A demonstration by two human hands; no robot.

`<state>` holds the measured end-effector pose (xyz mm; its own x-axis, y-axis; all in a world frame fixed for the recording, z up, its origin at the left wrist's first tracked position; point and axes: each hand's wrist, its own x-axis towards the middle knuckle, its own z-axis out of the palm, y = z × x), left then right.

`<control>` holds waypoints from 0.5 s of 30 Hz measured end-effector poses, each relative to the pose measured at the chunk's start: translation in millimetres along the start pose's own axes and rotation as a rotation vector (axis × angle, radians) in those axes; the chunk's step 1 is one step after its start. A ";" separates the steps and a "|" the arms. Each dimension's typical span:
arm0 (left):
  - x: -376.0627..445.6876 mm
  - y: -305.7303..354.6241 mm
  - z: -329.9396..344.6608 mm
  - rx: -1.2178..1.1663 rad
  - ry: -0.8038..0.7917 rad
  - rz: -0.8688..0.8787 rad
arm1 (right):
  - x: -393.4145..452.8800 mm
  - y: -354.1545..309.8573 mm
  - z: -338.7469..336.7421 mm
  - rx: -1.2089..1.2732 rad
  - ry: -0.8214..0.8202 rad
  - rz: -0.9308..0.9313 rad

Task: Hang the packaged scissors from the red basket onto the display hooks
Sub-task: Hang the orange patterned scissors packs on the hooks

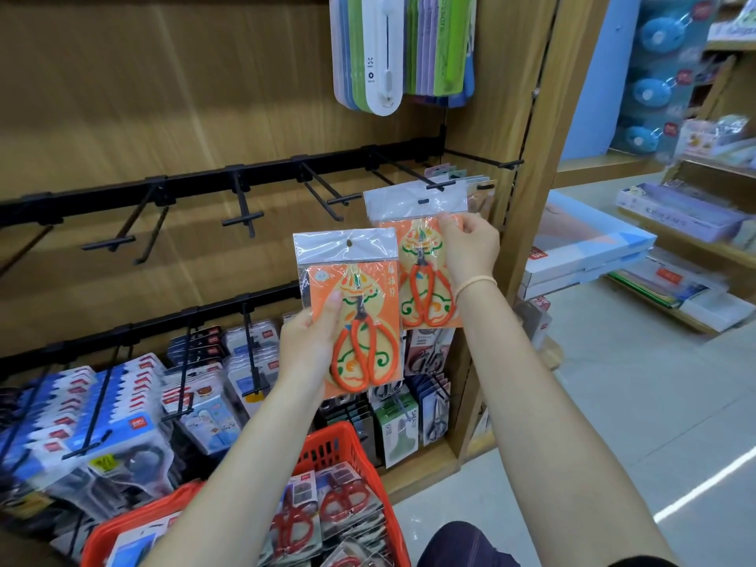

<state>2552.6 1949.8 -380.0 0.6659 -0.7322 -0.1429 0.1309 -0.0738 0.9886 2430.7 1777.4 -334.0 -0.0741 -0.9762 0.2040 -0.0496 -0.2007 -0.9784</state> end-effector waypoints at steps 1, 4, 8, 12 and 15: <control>0.9 0.8 0.9 0.005 -0.010 0.004 | 0.6 1.5 0.4 -0.007 -0.004 -0.002; 4.0 2.9 4.7 -0.005 -0.035 -0.003 | -1.0 3.7 -2.0 -0.007 0.016 0.034; 2.8 9.8 13.1 -0.013 -0.073 0.007 | -10.6 8.3 -12.3 -0.072 0.162 0.016; 7.4 16.7 27.3 -0.014 -0.116 0.003 | -27.8 7.7 -21.1 -0.018 -0.123 0.017; 11.4 21.5 43.1 0.007 -0.188 -0.024 | -36.7 4.1 -22.9 0.002 -0.361 0.073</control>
<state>2531.3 1910.6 -358.3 0.5136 -0.8438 -0.1555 0.1396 -0.0966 0.9855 2410.4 1814.2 -344.7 0.2791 -0.9541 0.1090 -0.0549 -0.1292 -0.9901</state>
